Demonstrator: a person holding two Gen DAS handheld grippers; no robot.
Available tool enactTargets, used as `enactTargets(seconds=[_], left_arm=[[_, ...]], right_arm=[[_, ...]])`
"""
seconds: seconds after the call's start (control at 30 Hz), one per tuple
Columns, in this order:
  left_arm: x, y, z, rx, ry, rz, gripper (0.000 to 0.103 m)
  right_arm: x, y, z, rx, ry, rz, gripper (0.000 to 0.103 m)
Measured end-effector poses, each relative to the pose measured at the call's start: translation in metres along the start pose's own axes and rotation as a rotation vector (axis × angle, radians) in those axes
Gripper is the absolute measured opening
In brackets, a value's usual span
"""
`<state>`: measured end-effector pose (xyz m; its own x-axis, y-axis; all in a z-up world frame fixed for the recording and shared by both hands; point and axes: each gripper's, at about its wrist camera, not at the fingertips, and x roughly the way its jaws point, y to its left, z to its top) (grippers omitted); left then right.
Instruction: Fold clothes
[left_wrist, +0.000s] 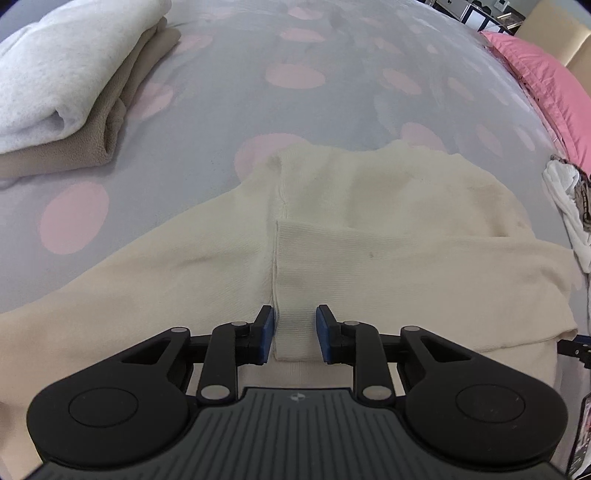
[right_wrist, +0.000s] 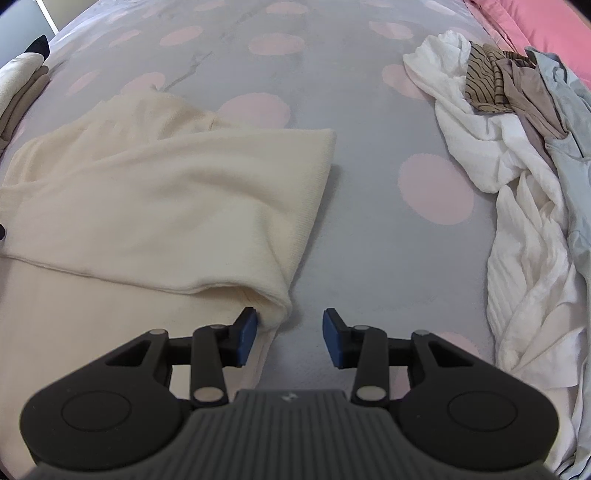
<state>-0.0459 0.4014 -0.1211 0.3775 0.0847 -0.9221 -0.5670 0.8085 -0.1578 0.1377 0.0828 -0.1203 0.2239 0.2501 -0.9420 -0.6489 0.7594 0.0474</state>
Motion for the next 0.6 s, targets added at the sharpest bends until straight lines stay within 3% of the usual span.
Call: enactTargets(seconds=[0.33,0.4,0.43,0.6], left_arm=[[0.01,0.006,0.0,-0.031,0.035,-0.017,0.023],[0.007,0.003,-0.001,-0.01,0.015,-0.016,0.012],[0.003,0.002,0.0,-0.012,-0.003,-0.024,0.0],[-0.032,0.001,0.011,-0.044,-0.109,-0.099,0.0]], right_arm=[[-0.003,0.001,0.0,-0.006,-0.011,-0.006,0.043],[-0.004,0.001,-0.001,-0.009,-0.014,-0.005,0.043],[-0.004,0.001,-0.001,-0.012,-0.016,-0.005,0.043],[-0.004,0.002,-0.002,-0.014,-0.017,-0.007,0.043]])
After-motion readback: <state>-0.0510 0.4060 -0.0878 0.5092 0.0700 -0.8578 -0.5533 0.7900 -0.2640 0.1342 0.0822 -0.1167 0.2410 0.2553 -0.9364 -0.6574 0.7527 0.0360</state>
